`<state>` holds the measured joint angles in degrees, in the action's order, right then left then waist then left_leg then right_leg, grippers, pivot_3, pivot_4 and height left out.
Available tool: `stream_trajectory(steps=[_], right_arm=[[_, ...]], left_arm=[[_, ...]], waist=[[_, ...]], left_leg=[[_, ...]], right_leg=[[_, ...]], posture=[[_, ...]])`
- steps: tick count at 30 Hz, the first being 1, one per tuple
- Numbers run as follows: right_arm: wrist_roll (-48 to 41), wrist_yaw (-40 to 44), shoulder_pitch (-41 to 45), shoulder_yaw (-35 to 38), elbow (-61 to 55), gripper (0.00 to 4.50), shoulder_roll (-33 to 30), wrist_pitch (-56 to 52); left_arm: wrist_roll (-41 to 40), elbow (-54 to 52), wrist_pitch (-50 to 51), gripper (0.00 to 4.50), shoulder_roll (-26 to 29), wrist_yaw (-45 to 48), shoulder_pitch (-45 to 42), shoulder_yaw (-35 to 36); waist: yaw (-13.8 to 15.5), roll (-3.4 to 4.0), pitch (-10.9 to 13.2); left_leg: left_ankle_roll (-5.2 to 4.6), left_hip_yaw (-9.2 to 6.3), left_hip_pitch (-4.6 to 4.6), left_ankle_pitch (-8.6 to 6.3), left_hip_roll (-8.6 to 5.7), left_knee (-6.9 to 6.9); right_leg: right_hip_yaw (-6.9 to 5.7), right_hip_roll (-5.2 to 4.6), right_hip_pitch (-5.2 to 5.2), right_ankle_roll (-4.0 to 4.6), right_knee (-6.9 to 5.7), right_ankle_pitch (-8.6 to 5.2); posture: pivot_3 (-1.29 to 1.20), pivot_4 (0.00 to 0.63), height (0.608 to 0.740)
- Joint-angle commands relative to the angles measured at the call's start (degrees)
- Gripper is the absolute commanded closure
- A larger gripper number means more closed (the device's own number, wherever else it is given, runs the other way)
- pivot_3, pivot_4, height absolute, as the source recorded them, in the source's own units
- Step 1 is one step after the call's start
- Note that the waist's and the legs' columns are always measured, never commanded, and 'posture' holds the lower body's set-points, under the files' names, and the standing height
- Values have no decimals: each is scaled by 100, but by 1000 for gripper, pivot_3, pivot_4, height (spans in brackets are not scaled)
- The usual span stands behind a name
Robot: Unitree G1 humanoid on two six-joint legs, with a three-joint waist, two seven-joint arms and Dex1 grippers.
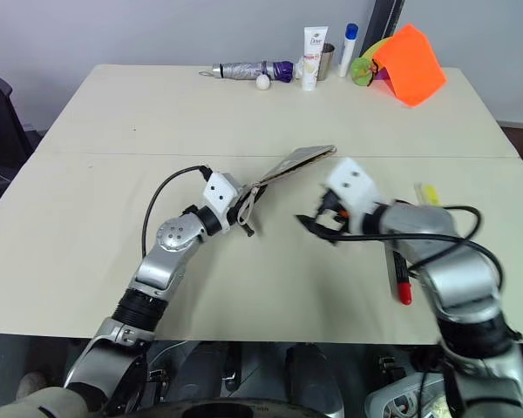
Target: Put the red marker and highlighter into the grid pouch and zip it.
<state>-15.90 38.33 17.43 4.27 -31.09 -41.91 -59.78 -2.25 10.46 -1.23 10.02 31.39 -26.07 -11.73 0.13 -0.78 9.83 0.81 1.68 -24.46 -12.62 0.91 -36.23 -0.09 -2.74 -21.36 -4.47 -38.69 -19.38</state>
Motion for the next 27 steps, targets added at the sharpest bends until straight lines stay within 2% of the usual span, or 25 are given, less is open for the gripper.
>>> stream_trajectory(steps=[1,5,8,14,15,16,17,22,23,27], right_arm=[[-9,-171,-487,1030,-107,102,-383,-600],[-143,-198,-1284,1692,-381,102,-514,-1033],[-251,-306,-1716,2042,-541,102,-327,-1450],[-355,-529,-2309,2280,-571,102,60,-1750],[-388,-549,-2357,2327,-555,618,126,-1775],[-422,-564,-2420,2378,-539,884,197,-1808],[-467,-574,-2439,2423,-524,1329,248,-1858],[-557,-594,-2339,2378,-433,3988,104,-1792],[-531,-560,-2233,2252,-471,4227,-56,-1573],[-325,-445,-1797,1742,-669,4230,-622,-478]], left_arm=[[80,-39,-318,4500,152,299,-202,-103],[58,235,-481,4500,137,503,-380,-171],[74,476,-610,4500,56,583,-495,-210],[70,745,-790,4500,-48,641,-619,-188],[69,773,-808,4500,-51,641,-630,-189],[70,803,-835,4500,-49,644,-635,-194],[68,824,-859,4500,-46,646,-634,-193],[63,820,-889,4500,-7,612,-589,-155],[61,804,-889,4500,5,605,-570,-146],[50,736,-883,4500,29,594,-514,-146]], waist=[[12,2,-1],[52,2,-1],[46,2,-1],[46,2,-2],[47,2,-2],[50,2,-2],[51,1,-2],[46,-1,-2],[40,0,-2],[14,4,-2]], left_leg=[[0,0,1,0,0,1],[-1,0,1,0,1,0],[-2,0,1,-1,1,-1],[-3,-1,0,-1,0,-1],[-3,0,1,-1,0,-1],[-3,-1,3,-1,0,-2],[-3,-2,3,-1,0,-3],[-3,-3,4,-1,0,-2],[-3,-3,4,-1,1,-2],[-3,0,3,-1,0,-3]], right_leg=[[0,0,0,0,0,0],[0,3,4,0,5,0],[0,6,4,0,5,0],[0,10,6,-2,8,0],[0,10,6,-2,8,0],[0,13,9,-2,8,0],[0,14,9,-2,8,0],[0,15,12,-3,9,0],[0,17,12,-3,9,0],[2,19,6,-4,7,0]], posture=[[0,150,740],[0,150,740],[0,150,740],[0,150,740],[0,150,740],[0,150,740],[0,150,740],[0,150,740],[0,150,740],[0,150,740]])
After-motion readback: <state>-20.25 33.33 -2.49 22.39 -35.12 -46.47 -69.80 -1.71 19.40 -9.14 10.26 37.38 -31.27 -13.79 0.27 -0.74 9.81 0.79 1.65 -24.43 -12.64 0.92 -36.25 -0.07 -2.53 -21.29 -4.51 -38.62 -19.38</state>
